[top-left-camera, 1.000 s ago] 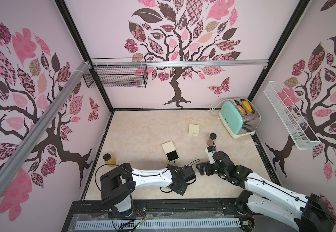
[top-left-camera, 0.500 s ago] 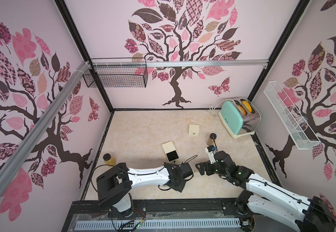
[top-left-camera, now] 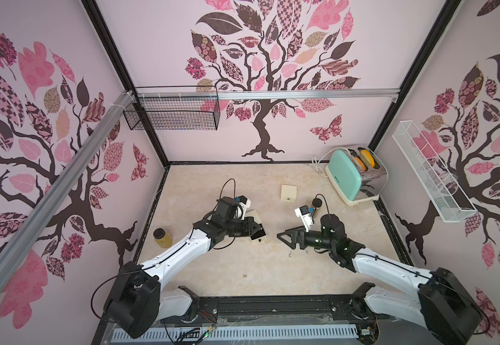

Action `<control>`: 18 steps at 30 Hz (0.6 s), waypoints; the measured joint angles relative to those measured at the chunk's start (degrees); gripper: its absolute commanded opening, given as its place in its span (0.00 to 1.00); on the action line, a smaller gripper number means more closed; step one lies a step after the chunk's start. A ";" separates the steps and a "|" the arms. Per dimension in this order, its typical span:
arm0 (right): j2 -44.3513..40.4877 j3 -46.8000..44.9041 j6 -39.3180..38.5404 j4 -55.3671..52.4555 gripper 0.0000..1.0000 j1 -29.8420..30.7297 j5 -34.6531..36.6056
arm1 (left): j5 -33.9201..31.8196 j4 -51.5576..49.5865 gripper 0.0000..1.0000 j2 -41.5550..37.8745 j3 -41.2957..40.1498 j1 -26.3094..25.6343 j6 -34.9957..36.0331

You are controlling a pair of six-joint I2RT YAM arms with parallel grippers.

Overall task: Place the earrings into the drawer-style jewelry box
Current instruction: Pick up the earring from the center of the board.

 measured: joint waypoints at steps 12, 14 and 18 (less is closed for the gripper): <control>2.67 4.11 3.50 9.66 0.70 -1.70 -7.19 | 14.67 23.32 0.00 0.22 -6.49 2.21 -12.07; -1.79 -0.31 -3.74 14.53 0.74 -0.79 -1.31 | 15.96 22.80 0.00 0.20 -5.86 2.21 -12.02; -5.75 -12.26 -19.43 27.43 0.71 4.22 7.21 | 18.40 21.40 0.00 0.13 -4.20 2.21 -11.54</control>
